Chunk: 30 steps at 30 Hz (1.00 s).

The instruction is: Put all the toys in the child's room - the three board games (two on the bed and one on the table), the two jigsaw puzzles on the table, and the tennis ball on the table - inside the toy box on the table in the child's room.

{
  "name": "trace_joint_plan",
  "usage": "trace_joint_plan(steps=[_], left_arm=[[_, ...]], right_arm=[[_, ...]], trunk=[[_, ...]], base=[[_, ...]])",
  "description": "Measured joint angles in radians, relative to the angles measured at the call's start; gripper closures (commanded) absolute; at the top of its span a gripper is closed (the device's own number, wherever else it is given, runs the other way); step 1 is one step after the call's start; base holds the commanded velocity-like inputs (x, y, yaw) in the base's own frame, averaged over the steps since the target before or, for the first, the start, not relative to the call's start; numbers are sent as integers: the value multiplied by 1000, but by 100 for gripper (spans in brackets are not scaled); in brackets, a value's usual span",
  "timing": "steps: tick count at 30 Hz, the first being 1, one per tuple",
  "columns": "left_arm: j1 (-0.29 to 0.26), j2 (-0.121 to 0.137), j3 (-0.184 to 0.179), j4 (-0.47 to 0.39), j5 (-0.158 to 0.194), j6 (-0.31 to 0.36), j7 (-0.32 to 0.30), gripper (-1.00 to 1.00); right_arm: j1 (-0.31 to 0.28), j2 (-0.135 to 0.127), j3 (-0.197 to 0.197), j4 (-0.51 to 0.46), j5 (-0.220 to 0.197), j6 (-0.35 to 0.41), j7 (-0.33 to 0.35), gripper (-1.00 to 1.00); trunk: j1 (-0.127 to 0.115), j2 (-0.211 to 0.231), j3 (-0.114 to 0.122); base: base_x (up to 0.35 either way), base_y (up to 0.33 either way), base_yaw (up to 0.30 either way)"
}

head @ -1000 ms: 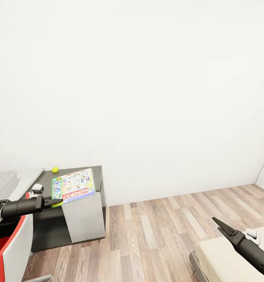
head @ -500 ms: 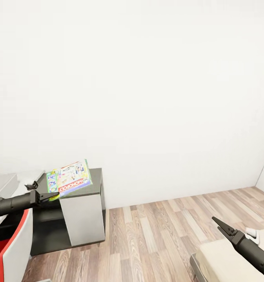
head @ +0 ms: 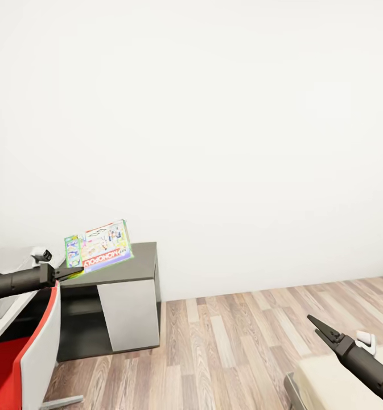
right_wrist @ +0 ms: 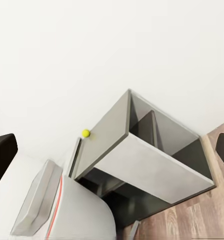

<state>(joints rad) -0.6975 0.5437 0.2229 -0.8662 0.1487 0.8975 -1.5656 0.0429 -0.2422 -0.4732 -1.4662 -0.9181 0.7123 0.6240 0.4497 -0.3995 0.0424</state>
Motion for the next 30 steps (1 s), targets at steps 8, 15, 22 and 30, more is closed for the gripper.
trace_joint_plan(steps=[8,15,22,30], left_arm=[[0,2,3,-1,-1,1,0,100],[1,4,9,-2,0,3,0,100],[-1,21,12,-7,-1,11,0,100],[-7,33,12,-39,2,38,0,100]], right_arm=[[0,0,26,0,0,-1,-8,-100],[-70,-14,35,-3,-7,30,-71,-100],[-427,-11,156,31,-22,306,-466,-100],[-529,-4,249,41,-18,330,-586,-100]], trunk=[[0,0,-9],[0,0,-17],[0,0,-26],[0,0,-36]], base=[[0,0,207],[0,0,205],[0,0,197],[35,0,196]])
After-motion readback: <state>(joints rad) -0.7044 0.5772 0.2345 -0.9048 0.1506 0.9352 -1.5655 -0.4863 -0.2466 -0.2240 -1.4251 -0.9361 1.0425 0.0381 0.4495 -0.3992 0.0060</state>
